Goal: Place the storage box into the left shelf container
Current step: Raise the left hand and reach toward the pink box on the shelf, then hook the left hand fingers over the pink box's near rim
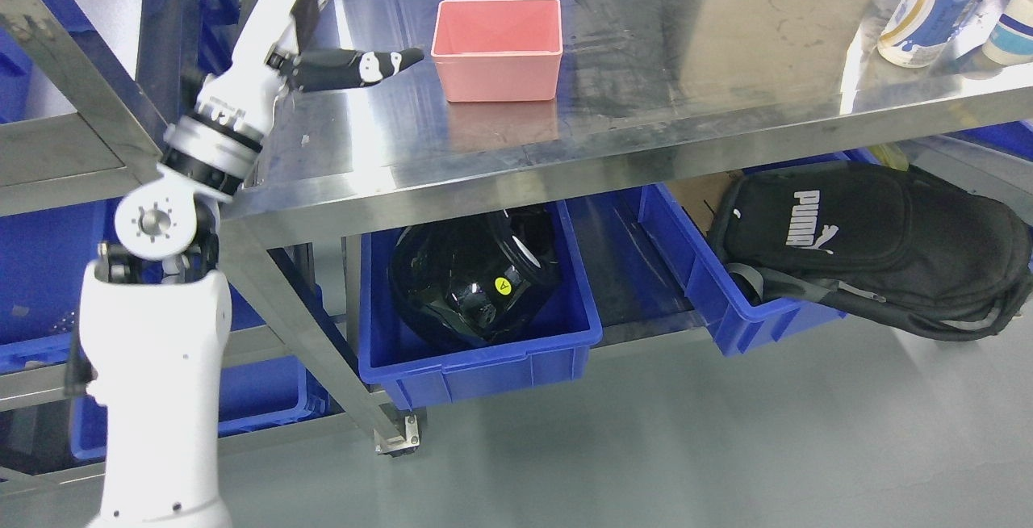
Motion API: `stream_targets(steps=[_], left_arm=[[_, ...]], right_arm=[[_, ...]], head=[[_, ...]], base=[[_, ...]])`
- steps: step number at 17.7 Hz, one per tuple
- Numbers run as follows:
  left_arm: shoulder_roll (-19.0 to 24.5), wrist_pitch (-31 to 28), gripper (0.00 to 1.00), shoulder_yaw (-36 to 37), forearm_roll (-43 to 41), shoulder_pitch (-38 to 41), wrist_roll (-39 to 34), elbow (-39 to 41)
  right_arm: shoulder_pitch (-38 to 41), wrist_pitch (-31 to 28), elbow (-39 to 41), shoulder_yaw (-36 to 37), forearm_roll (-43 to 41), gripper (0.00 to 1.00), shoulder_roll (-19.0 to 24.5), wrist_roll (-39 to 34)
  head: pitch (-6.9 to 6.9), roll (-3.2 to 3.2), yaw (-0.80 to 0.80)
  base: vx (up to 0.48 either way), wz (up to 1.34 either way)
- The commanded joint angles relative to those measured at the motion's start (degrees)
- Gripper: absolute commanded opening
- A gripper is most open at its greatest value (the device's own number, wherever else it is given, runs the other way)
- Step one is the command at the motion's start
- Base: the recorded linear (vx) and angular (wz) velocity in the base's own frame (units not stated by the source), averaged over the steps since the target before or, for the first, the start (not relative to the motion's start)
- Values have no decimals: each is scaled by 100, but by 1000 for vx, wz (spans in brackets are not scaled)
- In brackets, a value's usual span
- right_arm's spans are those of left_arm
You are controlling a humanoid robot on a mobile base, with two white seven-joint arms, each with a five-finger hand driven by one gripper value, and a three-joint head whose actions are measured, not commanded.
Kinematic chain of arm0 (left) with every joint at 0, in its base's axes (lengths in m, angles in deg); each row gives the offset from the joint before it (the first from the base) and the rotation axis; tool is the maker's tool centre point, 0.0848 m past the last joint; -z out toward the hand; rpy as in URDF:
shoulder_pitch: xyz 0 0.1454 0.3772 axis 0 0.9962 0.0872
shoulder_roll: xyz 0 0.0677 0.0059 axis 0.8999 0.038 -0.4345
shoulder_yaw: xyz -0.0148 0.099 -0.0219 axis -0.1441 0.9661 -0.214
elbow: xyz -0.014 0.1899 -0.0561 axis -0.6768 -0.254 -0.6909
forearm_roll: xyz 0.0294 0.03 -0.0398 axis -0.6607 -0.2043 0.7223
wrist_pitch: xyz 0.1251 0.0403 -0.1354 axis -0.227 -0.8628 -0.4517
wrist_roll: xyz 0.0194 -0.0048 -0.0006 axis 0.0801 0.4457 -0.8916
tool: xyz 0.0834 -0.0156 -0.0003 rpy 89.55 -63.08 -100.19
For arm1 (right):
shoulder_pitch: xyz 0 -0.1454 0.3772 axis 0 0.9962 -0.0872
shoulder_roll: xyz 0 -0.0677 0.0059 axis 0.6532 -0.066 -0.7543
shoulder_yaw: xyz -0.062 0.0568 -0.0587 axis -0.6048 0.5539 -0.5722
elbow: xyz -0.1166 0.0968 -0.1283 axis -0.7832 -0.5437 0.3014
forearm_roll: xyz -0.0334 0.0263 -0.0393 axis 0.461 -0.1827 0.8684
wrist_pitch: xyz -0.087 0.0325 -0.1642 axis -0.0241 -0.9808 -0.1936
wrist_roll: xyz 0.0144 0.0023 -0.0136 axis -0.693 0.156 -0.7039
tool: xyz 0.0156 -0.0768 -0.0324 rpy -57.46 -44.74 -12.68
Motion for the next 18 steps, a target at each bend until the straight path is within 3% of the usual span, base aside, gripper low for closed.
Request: stream_targets(steps=[1, 6, 11, 18], left_arm=[[835, -184, 99, 1518, -1107, -1374, 963, -1365], [599, -326, 99, 2187, -1610, -2043, 1422, -2402], [-482, -326, 99, 2267, -2154, -2255, 1713, -3360], [-814, -274, 97, 2188, -3087, -2518, 1573, -4187]], right_arm=[[44, 3, 100, 0, -18, 100, -100, 3], [44, 3, 100, 0, -18, 100, -100, 3], [44, 3, 100, 0, -18, 100, -100, 3], [44, 3, 100, 0, -18, 100, -100, 3]], head=[[0, 0, 0], [0, 0, 0], [0, 0, 0], [0, 0, 0]], base=[[0, 0], [0, 0], [0, 0], [0, 0]])
